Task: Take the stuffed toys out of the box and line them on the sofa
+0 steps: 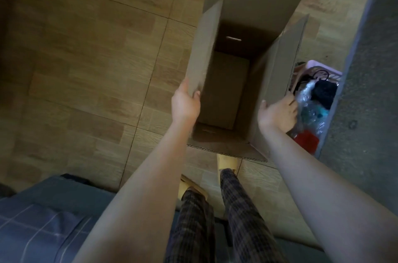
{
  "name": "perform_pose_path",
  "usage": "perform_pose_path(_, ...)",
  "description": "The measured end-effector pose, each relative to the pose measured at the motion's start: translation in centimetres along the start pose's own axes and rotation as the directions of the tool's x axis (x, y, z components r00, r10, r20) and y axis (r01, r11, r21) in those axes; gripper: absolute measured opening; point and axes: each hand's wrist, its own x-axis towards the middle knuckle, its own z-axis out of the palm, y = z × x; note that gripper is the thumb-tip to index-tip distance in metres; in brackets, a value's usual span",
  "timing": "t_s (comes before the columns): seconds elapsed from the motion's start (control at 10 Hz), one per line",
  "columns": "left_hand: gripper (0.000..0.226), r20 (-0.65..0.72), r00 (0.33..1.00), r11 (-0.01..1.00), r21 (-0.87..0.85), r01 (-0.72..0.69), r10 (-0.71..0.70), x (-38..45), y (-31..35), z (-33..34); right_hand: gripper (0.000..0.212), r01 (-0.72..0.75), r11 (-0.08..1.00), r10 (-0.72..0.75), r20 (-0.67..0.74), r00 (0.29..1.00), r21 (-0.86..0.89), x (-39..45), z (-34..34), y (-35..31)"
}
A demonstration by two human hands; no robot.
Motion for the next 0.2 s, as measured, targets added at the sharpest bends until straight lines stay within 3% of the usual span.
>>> perform_pose_path(0.2, 0.052, -0.051, 0.998, 0.998, -0.044, -0.041, 0.038, -3.7, 0.1, -3.2, 0.053, 0.135, 0.98, -0.136, -0.002, 0.991, 0.149, -4.7, -1.9, -2.3)
